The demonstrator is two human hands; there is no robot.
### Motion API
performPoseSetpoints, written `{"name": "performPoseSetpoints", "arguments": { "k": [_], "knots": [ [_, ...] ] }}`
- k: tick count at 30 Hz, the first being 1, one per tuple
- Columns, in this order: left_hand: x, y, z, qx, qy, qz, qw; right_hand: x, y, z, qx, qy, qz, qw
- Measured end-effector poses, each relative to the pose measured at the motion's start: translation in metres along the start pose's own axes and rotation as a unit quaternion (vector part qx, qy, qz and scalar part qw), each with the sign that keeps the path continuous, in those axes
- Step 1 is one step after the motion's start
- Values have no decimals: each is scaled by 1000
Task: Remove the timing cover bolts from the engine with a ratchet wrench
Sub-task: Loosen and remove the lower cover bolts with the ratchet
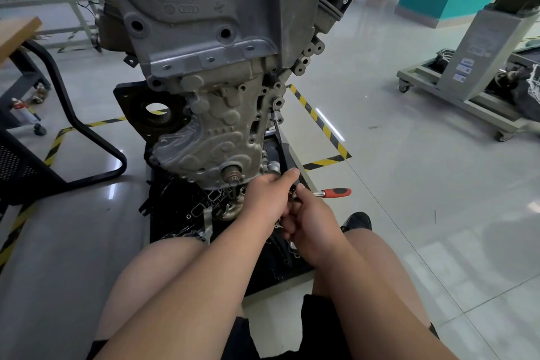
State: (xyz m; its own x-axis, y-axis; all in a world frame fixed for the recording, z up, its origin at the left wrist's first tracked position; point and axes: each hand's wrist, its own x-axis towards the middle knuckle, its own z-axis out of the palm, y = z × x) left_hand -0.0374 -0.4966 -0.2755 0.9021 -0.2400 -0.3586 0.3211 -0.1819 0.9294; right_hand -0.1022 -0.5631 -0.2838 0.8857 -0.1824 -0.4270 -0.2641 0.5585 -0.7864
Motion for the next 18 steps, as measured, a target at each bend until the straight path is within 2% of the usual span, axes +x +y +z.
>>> {"name": "performPoseSetpoints", "arguments": {
  "k": [5, 8, 11, 14, 18],
  "knots": [
    [2, 1, 2, 6, 14, 26, 1000, -2, 1, 2, -76, 46, -49, 995],
    [3, 0, 2, 4, 16, 28, 999, -3, 3, 3, -140, 100, -69, 983],
    [4, -1, 3, 11, 23, 40, 999, -6, 5, 3, -242, 148, -114, 952],
    [5, -2, 3, 18, 27, 42, 999, -7, 8, 2, -328, 152, -171, 917],
    [5, -2, 5, 19, 29, 42, 998, -8, 12, 4, -366, 146, -204, 896]
  ]
}}
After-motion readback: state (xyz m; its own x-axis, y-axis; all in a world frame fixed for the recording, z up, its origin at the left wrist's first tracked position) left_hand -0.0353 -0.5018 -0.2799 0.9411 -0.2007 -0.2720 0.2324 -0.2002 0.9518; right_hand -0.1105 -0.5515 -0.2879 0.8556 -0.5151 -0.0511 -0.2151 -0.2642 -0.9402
